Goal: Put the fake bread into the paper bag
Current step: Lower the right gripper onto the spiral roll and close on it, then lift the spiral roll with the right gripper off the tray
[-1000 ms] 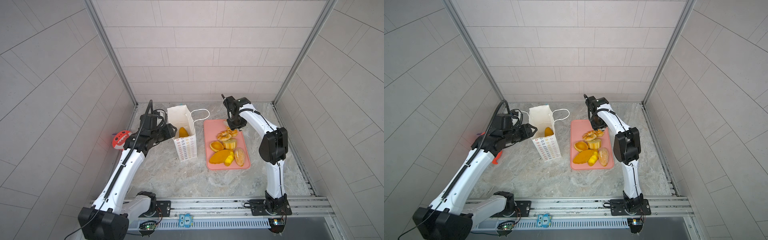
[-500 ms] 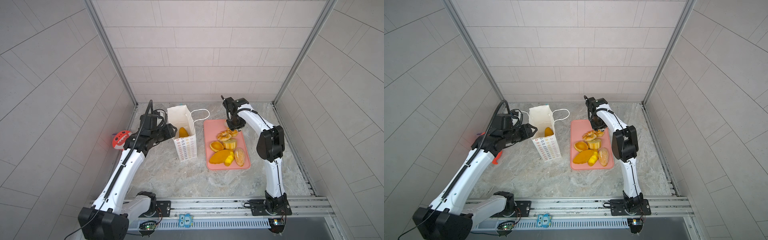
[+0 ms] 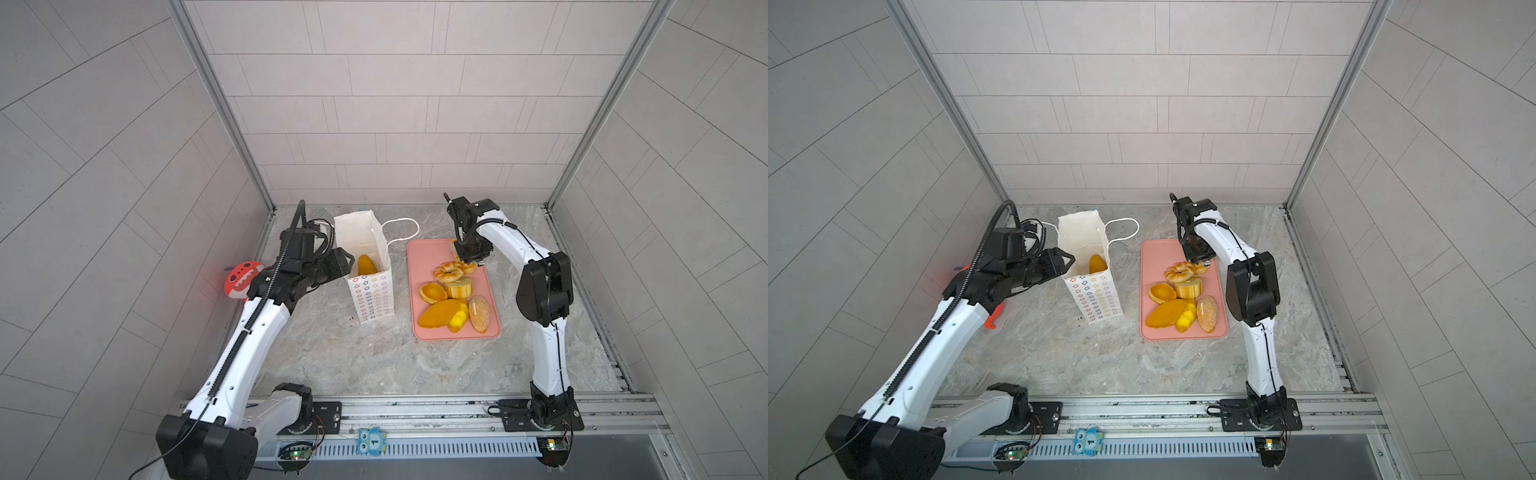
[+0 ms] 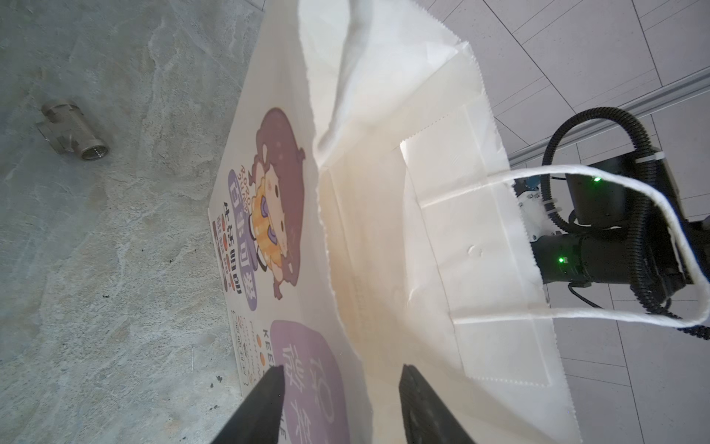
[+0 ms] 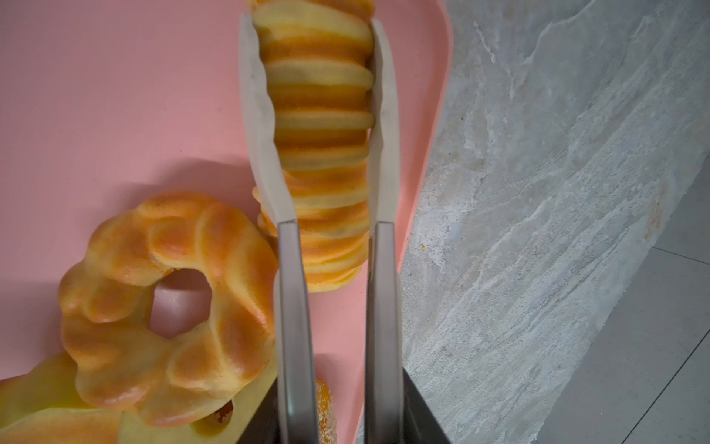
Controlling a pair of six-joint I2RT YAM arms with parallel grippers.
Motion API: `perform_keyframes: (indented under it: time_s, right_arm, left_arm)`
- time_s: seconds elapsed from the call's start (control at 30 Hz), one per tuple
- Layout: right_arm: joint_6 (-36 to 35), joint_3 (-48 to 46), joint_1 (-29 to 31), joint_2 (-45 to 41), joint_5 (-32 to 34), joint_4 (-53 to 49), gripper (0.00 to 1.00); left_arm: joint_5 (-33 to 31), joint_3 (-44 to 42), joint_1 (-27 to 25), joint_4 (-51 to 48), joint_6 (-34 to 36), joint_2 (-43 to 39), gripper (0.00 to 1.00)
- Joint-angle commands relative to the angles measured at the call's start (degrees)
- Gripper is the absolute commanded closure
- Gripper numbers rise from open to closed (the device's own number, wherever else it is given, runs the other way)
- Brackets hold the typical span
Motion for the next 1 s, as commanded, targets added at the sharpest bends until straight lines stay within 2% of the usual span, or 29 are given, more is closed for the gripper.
perform_keyframes:
  time_s: [0.0, 0.97]
  right_arm:
    - [0.42, 0.45, -0.27, -3.54, 0.74, -0.37, 0.63]
    - [2.09, -0.07, -0.61, -11.28, 5.29, 1.12, 0.66]
  left_arm:
    - [-0.64, -0.59, 0.18, -0.21, 0.05, -0.93, 0.45]
    - [0.0, 1.2, 0.18, -0.24, -0.5, -0.39, 0.48]
